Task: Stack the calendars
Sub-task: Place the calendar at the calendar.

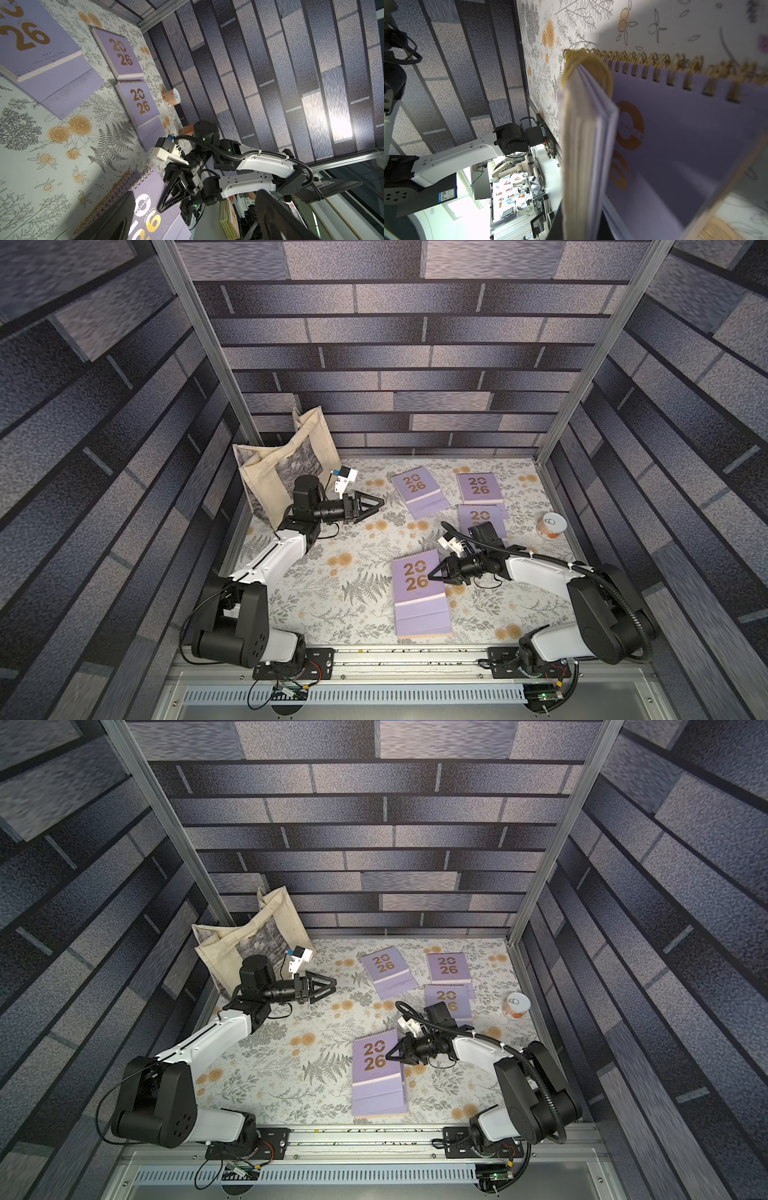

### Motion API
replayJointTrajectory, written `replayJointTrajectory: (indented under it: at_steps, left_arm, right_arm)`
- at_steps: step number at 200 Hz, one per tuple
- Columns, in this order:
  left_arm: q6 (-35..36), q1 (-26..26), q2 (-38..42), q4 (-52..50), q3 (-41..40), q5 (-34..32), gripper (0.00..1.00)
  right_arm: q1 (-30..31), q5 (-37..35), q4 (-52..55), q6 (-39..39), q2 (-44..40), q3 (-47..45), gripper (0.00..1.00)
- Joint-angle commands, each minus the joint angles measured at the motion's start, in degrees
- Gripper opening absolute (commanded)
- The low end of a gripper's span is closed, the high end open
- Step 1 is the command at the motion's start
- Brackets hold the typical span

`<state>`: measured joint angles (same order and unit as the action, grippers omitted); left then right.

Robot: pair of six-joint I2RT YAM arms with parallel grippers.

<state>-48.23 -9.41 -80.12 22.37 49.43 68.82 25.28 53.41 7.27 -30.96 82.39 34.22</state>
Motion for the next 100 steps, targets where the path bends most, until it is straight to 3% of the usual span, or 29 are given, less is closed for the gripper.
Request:
replayJointTrajectory:
  at_steps: [1,80,100]
  left_arm:
    - [0.2,-0.2,-0.4,1.6,0.6,0.6,0.93]
    - [0.5,0.4,-1.0,1.7,0.3,1.2,0.93]
    - [0.6,0.4,-1.2,1.8,0.4,1.2,0.93]
  right_arm:
    - [0.3,-3.0,2.7,0.2,0.6,-0.1,0.08]
    - [0.4,-8.2,7.7,2.0,1.3,1.3,0.29]
    - [0.3,-9.6,9.3,2.7,1.0,1.9,0.30]
